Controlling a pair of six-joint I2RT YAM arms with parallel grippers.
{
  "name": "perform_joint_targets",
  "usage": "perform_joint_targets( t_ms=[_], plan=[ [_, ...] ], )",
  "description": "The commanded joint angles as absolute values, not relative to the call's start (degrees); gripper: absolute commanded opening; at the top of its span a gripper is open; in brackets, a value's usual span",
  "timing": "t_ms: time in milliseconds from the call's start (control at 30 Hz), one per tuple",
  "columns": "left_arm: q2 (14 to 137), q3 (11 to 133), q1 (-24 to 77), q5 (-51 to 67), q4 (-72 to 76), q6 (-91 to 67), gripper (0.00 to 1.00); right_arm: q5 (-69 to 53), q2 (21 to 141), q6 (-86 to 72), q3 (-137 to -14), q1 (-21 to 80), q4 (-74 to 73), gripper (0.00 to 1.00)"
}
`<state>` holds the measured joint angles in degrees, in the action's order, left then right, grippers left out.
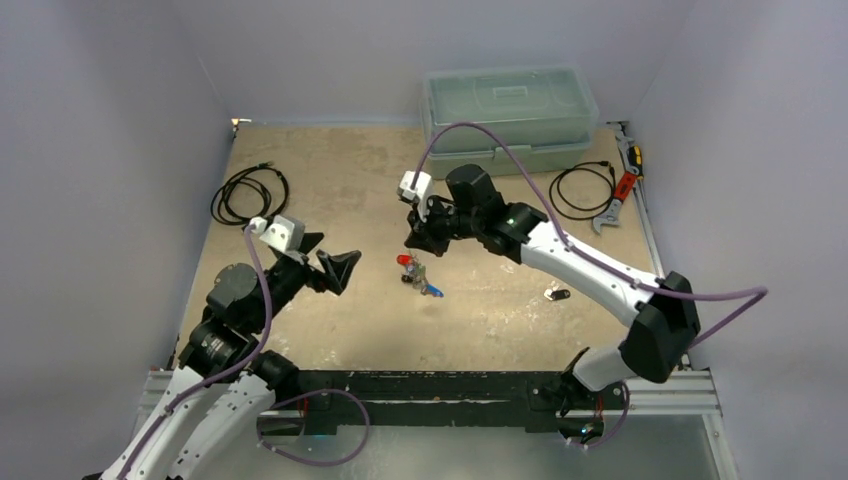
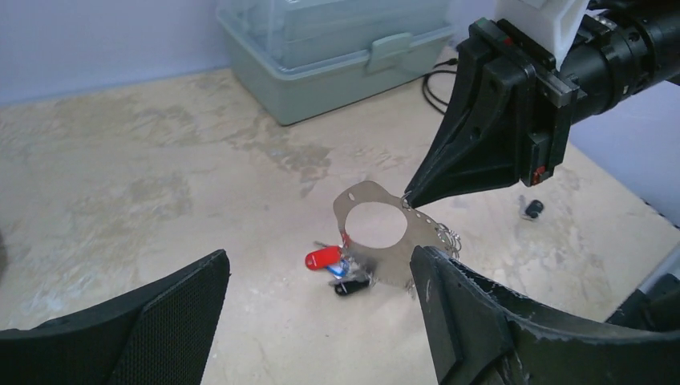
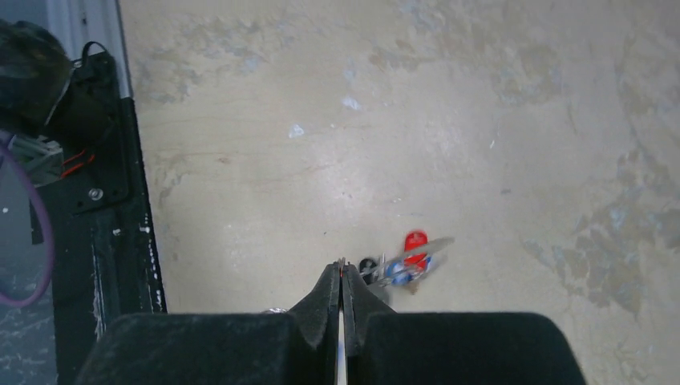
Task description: Put the keys on the keyring
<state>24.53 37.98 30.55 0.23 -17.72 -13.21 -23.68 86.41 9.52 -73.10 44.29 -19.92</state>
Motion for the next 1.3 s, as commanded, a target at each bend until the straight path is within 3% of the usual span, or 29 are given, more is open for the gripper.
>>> perform_joint_targets(
  t_ms=[0,300,700,833,1000,1267],
  plan=[
    [22.3,36.9,30.6,9.7,-10.2,-10.6,0.83,-27.9,78.3,16.1,-69.5,45.3,-15.5,0.0],
    [21.4,38.5,30.7,23.0,-4.4,-6.7,0.82,-42.8,63.8,19.8,-57.3,45.6,-0.6,0.0],
    [20.0,32.8,30.8,39.4,14.1,-8.9,0.8,-56.3,55.3,6.6,-44.9,45.6,31.7,0.0],
    [21.6,31.0,30.8,44.4,20.9,-12.3,0.74,-58.7,55.6,-1.2,-41.6,45.6,44.6,0.0],
    [21.4,26.9,30.9,46.9,29.4,-15.1,0.57,-58.0,58.0,-13.2,-37.4,45.6,65.1,0.0],
    [22.0,22.7,31.0,45.4,40.0,-19.5,0.44,-56.2,70.6,-38.6,-35.8,45.6,105.9,0.0]
  ],
)
